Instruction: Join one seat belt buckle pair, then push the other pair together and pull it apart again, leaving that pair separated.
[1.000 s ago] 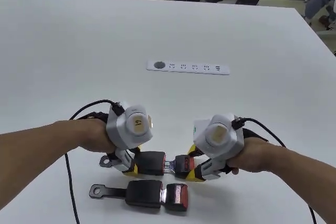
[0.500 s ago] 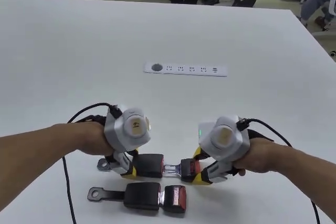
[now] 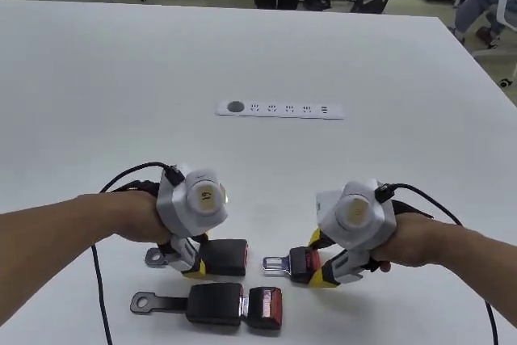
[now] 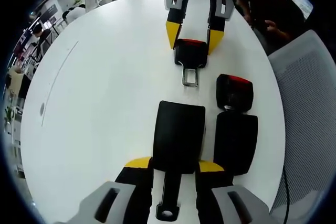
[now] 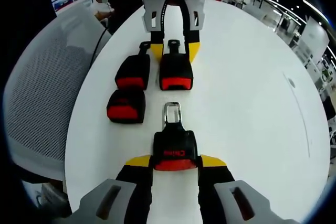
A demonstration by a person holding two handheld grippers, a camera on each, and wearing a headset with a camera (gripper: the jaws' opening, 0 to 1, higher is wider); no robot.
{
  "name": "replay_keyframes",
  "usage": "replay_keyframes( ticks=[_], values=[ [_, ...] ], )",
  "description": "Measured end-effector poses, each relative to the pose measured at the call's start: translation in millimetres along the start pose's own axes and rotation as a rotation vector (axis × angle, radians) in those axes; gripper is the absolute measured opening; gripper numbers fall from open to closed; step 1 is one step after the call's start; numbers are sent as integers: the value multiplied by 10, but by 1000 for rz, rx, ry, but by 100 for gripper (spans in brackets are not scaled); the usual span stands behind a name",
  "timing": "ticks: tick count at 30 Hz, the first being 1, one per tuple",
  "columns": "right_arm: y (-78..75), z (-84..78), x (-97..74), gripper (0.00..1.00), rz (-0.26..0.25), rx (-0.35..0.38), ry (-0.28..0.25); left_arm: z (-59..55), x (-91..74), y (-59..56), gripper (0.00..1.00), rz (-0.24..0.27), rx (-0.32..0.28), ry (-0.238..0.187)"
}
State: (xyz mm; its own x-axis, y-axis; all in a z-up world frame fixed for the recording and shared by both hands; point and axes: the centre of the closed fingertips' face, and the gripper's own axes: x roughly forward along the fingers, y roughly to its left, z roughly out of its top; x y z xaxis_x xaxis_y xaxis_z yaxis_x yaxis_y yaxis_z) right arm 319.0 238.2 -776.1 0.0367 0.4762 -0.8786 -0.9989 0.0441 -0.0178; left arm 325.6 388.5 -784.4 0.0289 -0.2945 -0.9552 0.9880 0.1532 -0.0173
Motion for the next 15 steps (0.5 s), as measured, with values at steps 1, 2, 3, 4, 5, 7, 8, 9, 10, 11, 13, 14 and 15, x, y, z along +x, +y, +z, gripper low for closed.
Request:
replay_keyframes(
  ticks=[1, 2, 3, 4, 5, 7, 8, 9, 10, 11, 13, 14, 15],
  values=[
    [-5, -14, -5, 29, -1, 3, 1, 1, -1, -1, 31, 0, 0, 0],
    [-12, -35, -13, 29, -2, 3, 2, 0, 0, 1, 32, 0, 1, 0],
    [-4, -37, -21, 29, -3, 4, 4, 0, 0, 2, 32, 0, 2, 0],
    [-4, -44, -33, 29, -3, 1, 5, 1, -1, 1, 32, -1, 2, -1],
    [-1, -44, -38, 29, -3, 2, 6, 1, -2, 0, 32, -1, 0, -2],
    [-20, -73, -37, 29, -5, 2, 10, 0, -4, -7, 32, 0, -2, -5],
    [-31, -90, -34, 29, -6, 3, 12, 2, -2, -4, 32, 0, -3, -6],
    [-36, -101, -46, 29, -7, 3, 13, 2, -2, -3, 32, 1, -3, -6],
    [-38, -109, -53, 29, -7, 4, 14, 7, -5, -9, 32, 1, -3, -6],
    [-49, -129, -54, 29, -8, 4, 15, 9, -8, -12, 32, 1, -4, -6],
    [-40, -138, -76, 29, -10, 6, 17, 2, -3, -4, 32, 0, -3, -6],
    [-37, -138, -81, 29, -10, 5, 18, 2, -3, -3, 32, 0, -2, -5],
    [-45, -153, -74, 29, -11, 7, 19, 2, -4, -3, 32, 1, -2, -4]
  ],
)
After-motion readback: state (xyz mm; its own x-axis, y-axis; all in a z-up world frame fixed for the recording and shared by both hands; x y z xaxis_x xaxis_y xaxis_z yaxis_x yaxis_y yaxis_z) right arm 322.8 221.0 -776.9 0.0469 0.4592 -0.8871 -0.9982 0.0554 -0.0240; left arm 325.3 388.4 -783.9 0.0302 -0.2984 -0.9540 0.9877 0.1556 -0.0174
